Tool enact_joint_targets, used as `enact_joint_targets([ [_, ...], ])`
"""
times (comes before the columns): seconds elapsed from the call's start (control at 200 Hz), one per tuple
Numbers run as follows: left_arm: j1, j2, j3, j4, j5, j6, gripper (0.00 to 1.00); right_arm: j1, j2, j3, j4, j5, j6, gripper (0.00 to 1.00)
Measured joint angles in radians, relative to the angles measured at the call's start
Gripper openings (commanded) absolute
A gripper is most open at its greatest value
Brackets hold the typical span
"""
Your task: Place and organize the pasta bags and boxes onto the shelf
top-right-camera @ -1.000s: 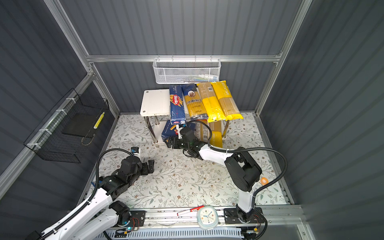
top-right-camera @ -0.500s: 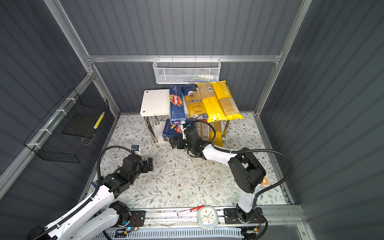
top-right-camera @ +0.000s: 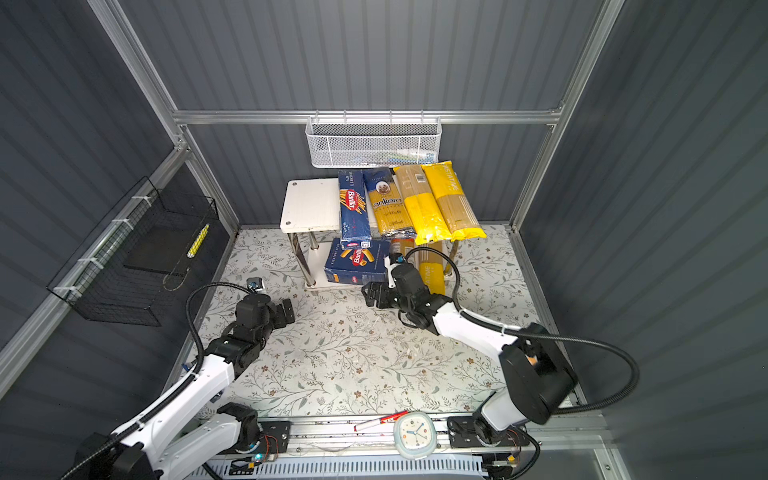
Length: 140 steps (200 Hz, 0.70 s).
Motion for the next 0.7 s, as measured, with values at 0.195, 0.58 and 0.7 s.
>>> enact_joint_targets([
  [0.195, 0.175, 0.145, 0.0, 0.109, 0.065, 0.004, 1.0, -0.19, -0.397, -0.204, -0.156, 0.109, -0.025, 0.99],
  [0.58, 0.265, 0.39, -0.011, 0.481, 0.076, 0.097, 0.99, -0.715, -0.631, -0.368, -0.248, 0.158, -0.129, 0.99],
  [0.7, 0.265, 0.467, -0.06, 0.666, 0.106, 0.133, 1.0, -0.76, -0.53, -0.428, -0.124, 0.188, -0.174, 0.99],
])
